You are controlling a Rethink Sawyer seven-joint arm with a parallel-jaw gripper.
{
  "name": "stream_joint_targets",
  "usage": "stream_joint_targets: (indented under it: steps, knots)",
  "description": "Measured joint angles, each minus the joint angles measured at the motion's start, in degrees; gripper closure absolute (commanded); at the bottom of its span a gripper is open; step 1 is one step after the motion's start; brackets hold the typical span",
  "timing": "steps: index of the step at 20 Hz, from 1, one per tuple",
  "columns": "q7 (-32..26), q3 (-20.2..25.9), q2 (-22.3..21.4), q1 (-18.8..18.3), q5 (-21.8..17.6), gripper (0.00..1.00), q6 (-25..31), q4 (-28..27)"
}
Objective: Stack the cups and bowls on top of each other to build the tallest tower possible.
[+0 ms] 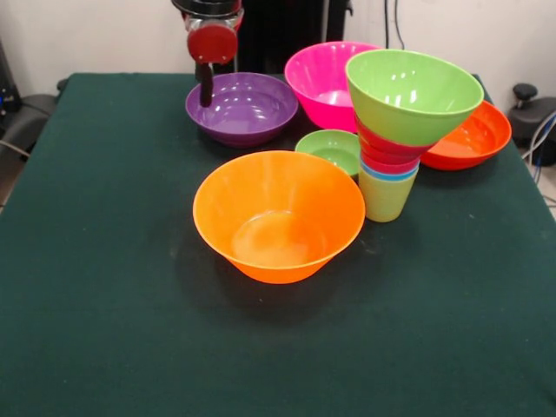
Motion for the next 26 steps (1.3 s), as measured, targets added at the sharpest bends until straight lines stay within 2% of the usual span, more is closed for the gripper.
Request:
stream_joint_targets:
  steps: [6,14,26]
  knots:
    - [0.00,0.88,-0.34,-2.82,-3.54,0.00,-2.51,2.29]
    - [0.00,1.53,1.22,-4.19,-6.65,0.00,-5.97,2.61]
    - [0.00,2.99,3.13,-4.40,-7.85,0.00,-8.63,2.73]
